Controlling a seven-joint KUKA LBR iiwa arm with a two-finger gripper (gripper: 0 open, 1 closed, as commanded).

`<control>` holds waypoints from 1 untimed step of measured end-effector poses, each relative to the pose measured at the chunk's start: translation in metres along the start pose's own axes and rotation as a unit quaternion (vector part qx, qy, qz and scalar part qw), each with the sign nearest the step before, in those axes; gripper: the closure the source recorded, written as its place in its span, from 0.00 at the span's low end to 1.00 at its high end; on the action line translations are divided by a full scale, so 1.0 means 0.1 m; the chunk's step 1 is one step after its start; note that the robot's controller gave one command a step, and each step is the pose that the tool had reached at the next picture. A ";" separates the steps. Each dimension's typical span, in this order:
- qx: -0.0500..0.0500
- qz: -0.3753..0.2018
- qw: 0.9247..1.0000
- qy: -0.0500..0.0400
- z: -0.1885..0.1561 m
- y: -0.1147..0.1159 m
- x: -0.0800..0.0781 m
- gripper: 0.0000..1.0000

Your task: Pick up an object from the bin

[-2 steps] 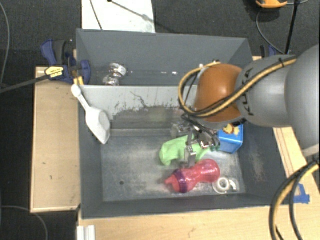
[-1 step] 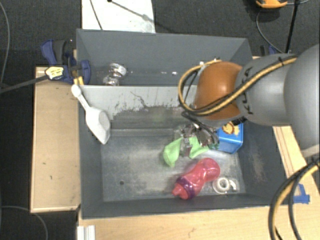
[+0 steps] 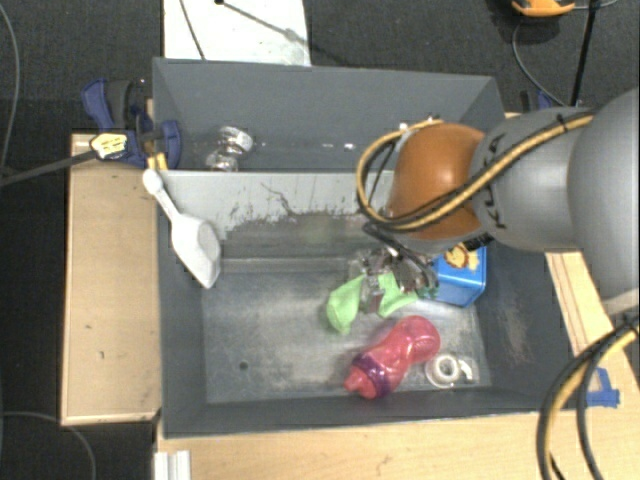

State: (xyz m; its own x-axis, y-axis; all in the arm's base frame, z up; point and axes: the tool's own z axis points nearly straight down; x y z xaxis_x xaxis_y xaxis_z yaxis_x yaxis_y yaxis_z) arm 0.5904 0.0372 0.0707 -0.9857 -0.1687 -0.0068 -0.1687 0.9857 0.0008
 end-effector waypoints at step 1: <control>0.000 0.000 1.000 0.003 -0.04 0.00 0.01 1.00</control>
Offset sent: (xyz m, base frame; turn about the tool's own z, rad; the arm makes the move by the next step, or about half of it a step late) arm 0.0001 0.0000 0.0152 0.0000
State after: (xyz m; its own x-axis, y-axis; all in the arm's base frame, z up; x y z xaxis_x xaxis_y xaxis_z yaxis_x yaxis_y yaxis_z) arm 0.5890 0.0372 0.0745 -0.9857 -0.1684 -0.0010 -0.1684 0.9857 0.0013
